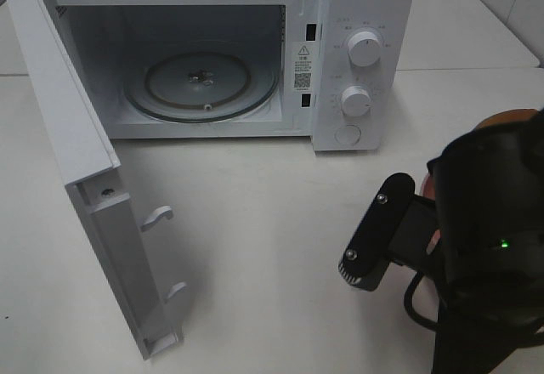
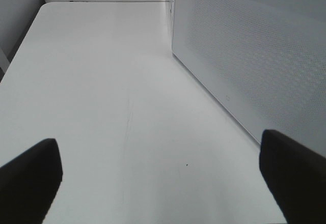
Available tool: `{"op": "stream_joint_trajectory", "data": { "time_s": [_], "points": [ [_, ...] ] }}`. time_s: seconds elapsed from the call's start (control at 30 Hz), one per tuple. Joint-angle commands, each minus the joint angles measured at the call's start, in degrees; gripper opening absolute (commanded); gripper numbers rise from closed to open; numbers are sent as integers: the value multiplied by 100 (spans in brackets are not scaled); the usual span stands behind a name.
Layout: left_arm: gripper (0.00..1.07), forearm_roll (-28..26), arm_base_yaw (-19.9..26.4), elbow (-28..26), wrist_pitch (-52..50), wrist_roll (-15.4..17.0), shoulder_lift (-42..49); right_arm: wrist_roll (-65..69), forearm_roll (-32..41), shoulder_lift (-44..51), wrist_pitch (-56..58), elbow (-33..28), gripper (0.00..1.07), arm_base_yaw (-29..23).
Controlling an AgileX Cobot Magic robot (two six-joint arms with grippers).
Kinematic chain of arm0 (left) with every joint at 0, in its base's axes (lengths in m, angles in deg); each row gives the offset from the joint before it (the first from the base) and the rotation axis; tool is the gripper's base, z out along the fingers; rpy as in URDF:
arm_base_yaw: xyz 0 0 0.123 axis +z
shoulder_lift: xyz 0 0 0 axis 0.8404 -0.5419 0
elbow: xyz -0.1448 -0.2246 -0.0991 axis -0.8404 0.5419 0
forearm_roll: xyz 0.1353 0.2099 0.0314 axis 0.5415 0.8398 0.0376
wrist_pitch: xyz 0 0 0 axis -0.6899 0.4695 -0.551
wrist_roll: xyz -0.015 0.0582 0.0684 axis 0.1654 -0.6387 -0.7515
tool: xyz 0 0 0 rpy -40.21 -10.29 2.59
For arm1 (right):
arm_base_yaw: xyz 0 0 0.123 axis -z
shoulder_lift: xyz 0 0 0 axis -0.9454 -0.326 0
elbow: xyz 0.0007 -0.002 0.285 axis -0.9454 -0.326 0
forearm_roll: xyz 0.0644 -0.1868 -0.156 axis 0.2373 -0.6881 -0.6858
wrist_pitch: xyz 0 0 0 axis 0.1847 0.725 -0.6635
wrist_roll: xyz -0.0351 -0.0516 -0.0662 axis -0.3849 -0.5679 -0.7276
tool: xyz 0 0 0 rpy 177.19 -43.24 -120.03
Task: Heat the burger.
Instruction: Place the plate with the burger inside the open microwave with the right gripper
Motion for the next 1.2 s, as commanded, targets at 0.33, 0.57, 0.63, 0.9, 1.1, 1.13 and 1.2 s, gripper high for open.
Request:
{"op": "stream_joint_trajectory", "data": {
  "time_s": [0.33,0.57,0.63,0.9,1.1,1.13,1.2],
  "points": [
    [100,23,-34,17,-52,23,143,-705,-665,40,241,-11,0,-516],
    [100,23,-34,17,-52,23,143,-1175,-968,52,-52,-11,0,-573],
    [100,23,-34,17,-52,23,143,-1272,-1106,126,-241,-11,0,-573],
    [100,23,-34,17,-52,23,143,-1725,-1524,550,-722,-11,1,-573],
    [100,23,-34,17,-52,23,143,-2097,-1713,602,-837,-11,1,-573],
    [100,23,-34,17,-52,23,143,-2212,-1713,602,-882,-11,1,-573],
    [100,23,-34,17,-52,23,143,-2395,-1713,602,-1014,-11,1,-573]
  ]
}}
